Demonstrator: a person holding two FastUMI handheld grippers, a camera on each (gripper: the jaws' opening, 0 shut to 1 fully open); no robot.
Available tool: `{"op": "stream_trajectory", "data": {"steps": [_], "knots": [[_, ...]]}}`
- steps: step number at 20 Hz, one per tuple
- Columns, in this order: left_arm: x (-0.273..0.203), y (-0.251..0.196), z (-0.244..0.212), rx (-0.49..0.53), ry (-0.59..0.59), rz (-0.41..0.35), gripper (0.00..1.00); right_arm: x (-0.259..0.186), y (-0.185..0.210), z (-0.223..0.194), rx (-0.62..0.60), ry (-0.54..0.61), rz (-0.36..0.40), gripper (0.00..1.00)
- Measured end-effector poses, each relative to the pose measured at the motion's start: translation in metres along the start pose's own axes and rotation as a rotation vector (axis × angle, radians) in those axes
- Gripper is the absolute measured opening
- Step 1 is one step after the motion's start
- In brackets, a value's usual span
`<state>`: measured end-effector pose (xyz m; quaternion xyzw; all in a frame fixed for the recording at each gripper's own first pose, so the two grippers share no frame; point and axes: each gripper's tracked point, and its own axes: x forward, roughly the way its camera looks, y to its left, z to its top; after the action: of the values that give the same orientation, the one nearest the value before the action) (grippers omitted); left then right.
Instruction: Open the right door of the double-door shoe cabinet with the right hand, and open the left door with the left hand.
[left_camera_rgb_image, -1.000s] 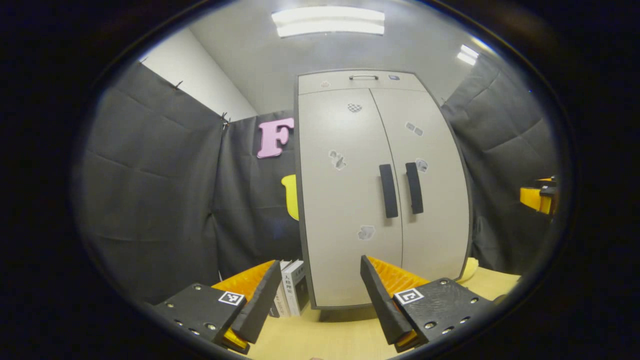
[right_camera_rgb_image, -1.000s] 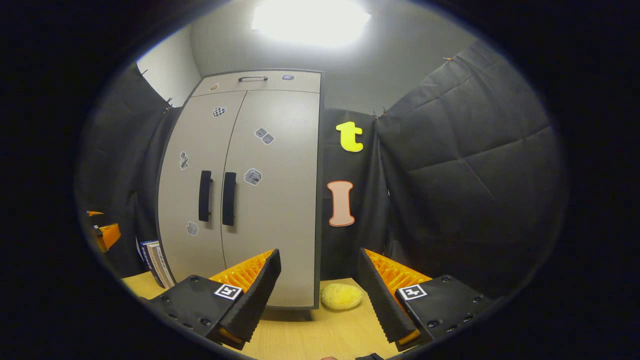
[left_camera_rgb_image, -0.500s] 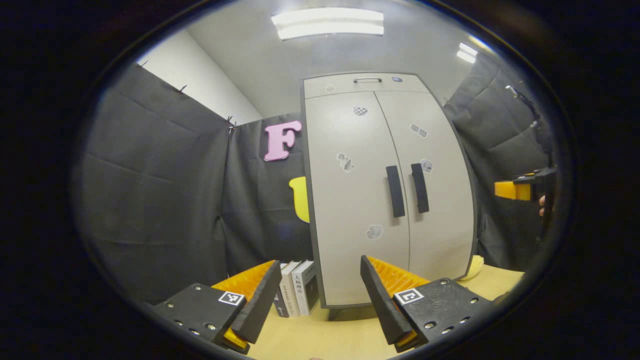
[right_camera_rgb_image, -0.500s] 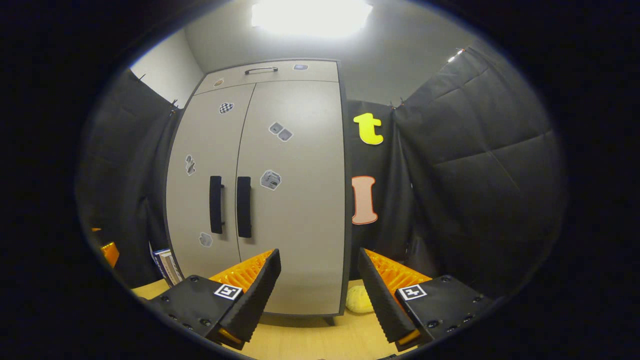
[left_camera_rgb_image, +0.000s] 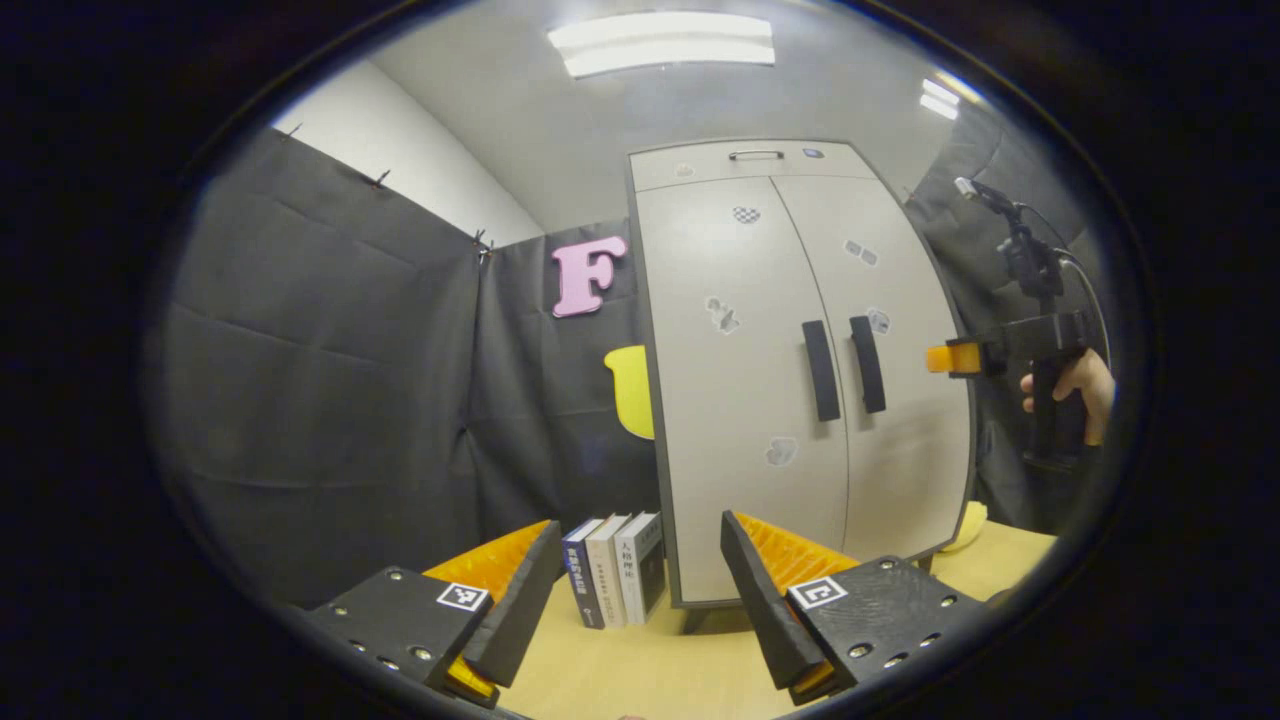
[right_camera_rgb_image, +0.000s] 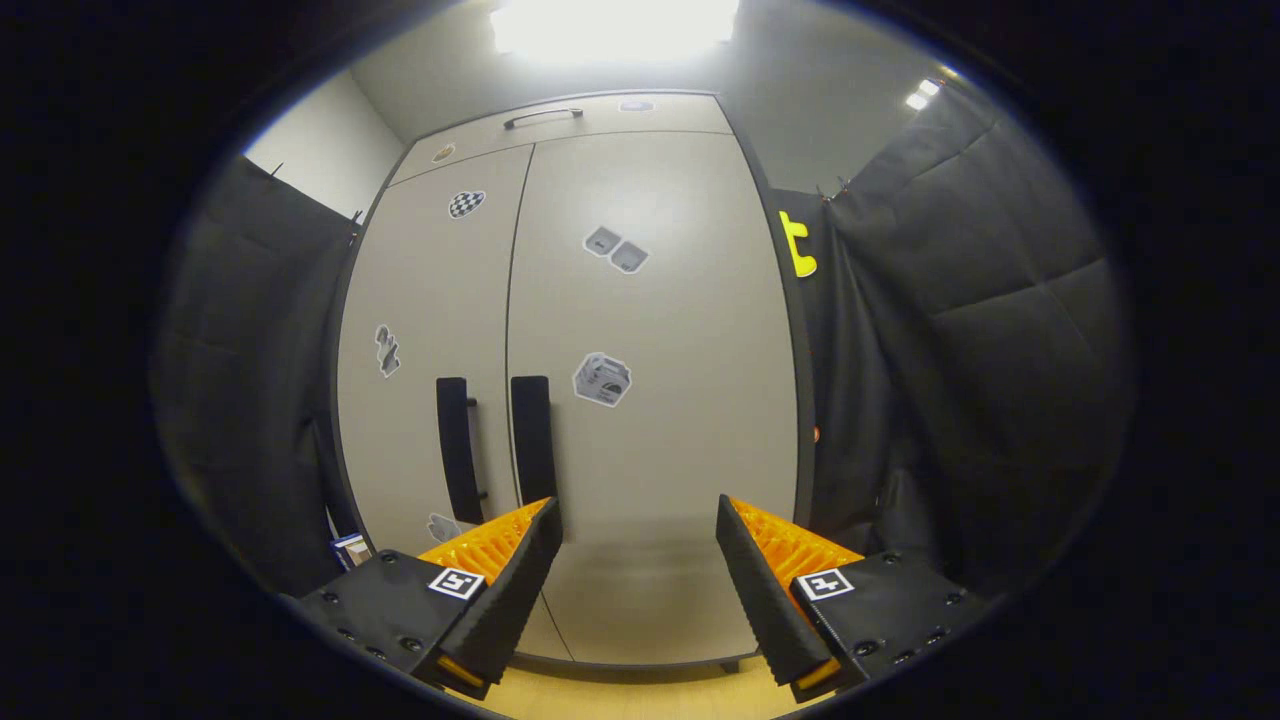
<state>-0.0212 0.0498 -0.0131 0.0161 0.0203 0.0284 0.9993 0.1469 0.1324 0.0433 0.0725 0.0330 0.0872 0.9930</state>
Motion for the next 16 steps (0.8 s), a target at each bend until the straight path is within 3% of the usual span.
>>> {"op": "stream_trajectory", "data": {"steps": [7, 9, 10, 12, 13, 15, 16], "knots": [[-0.008, 0.041, -0.006, 0.019, 0.012, 0.093, 0.93, 0.047, 0.043, 0.007, -0.016, 0.008, 0.050, 0.95], [-0.011, 0.051, -0.008, 0.012, 0.013, 0.115, 0.93, 0.060, 0.049, 0.005, -0.012, 0.021, 0.050, 0.92], [-0.013, 0.055, -0.010, 0.010, 0.017, 0.125, 0.93, 0.065, 0.052, 0.001, -0.010, 0.034, 0.050, 0.85], [-0.013, 0.063, -0.015, 0.008, 0.026, 0.139, 0.93, 0.076, 0.057, -0.006, -0.010, 0.065, 0.059, 0.85], [-0.015, 0.066, -0.016, 0.008, 0.029, 0.146, 0.93, 0.077, 0.058, -0.006, -0.005, 0.071, 0.055, 0.80], [-0.014, 0.070, -0.016, 0.007, 0.027, 0.155, 0.93, 0.085, 0.062, -0.008, -0.003, 0.085, 0.059, 0.51], [-0.014, 0.072, -0.016, 0.007, 0.027, 0.158, 0.93, 0.085, 0.065, -0.010, 0.002, 0.094, 0.068, 0.49]]}}
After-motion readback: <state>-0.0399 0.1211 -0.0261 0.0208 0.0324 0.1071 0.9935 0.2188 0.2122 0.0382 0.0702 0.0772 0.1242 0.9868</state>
